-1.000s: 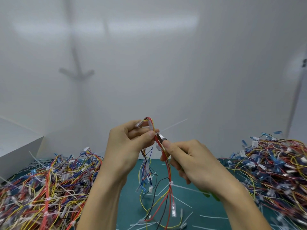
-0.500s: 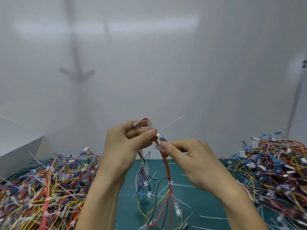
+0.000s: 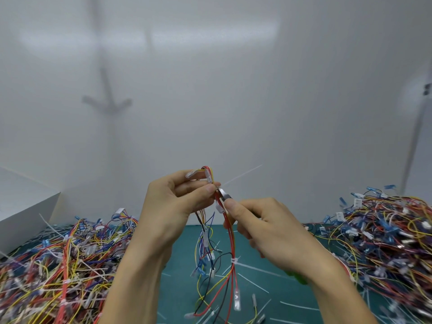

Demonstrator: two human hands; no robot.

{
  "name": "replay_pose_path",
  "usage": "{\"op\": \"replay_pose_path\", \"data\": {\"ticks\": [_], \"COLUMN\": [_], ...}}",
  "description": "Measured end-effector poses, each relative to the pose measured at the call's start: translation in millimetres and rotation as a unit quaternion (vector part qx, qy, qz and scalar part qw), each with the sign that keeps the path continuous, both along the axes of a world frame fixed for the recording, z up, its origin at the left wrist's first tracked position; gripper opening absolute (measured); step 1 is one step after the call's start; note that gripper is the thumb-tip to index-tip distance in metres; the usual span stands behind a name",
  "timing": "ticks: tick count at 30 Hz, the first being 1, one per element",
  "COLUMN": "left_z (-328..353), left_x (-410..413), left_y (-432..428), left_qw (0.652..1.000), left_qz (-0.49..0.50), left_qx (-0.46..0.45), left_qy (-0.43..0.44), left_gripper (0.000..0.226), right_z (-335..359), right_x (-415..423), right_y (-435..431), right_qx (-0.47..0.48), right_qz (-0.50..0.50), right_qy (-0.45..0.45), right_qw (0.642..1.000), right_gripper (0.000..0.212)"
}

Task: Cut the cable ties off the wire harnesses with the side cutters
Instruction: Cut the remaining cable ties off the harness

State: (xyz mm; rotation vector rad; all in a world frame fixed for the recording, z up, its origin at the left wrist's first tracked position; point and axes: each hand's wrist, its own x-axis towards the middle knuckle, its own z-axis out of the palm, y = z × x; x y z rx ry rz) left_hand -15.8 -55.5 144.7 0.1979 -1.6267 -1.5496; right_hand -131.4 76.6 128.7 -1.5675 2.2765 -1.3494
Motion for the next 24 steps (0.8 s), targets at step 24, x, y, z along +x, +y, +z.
{"op": "replay_pose_path", "data": {"ticks": [24], "left_z": [1.1], "left_x": [-4.4], "left_y": [6.9], "left_qw": [1.000], "left_qz": [0.006], "left_qx": [0.005], "left_qy": [-0.001], "left_gripper": [0.021], "right_z": [7.3], "right_x": [4.4], "right_y": [4.7], "right_qx": [0.000], "right_qz": [-0.085], "right_qy": [0.106], "right_qw": [0.991], "right_gripper": [0.066]}}
